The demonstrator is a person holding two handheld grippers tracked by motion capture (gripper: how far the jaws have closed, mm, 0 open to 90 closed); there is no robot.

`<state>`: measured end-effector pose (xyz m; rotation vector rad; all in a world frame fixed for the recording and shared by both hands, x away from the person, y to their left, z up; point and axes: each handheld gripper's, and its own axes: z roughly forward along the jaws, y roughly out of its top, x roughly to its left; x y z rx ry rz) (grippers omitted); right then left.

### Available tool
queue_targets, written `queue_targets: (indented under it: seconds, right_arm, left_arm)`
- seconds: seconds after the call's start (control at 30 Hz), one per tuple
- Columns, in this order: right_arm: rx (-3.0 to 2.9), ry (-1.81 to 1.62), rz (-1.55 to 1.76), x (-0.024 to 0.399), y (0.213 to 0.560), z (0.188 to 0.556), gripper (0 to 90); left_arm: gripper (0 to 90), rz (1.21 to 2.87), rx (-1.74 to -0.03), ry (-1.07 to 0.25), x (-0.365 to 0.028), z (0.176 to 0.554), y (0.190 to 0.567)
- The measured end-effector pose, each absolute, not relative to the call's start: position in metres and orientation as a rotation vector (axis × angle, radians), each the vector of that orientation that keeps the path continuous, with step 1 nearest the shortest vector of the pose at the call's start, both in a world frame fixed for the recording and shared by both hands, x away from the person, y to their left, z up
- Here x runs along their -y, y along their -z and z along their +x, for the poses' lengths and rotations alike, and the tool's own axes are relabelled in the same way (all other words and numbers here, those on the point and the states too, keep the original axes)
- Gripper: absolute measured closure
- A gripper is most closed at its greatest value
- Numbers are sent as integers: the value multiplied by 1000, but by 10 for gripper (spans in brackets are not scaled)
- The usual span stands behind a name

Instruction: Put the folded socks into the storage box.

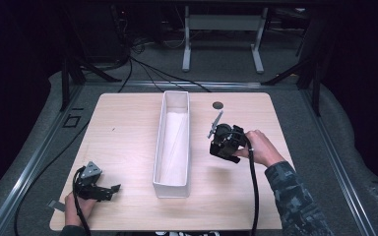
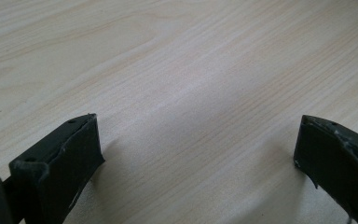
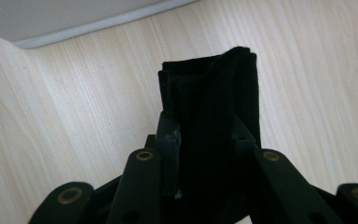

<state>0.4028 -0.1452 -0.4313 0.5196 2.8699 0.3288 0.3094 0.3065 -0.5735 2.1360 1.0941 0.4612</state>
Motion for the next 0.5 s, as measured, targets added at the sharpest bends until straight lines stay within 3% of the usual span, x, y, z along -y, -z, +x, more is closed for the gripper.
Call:
queue_targets:
  seconds: [0.5]
  right_arm:
    - [-2834, -333, 494, 137, 396, 403, 726]
  left_arm:
    - [6, 2135, -1097, -462, -307, 309, 573]
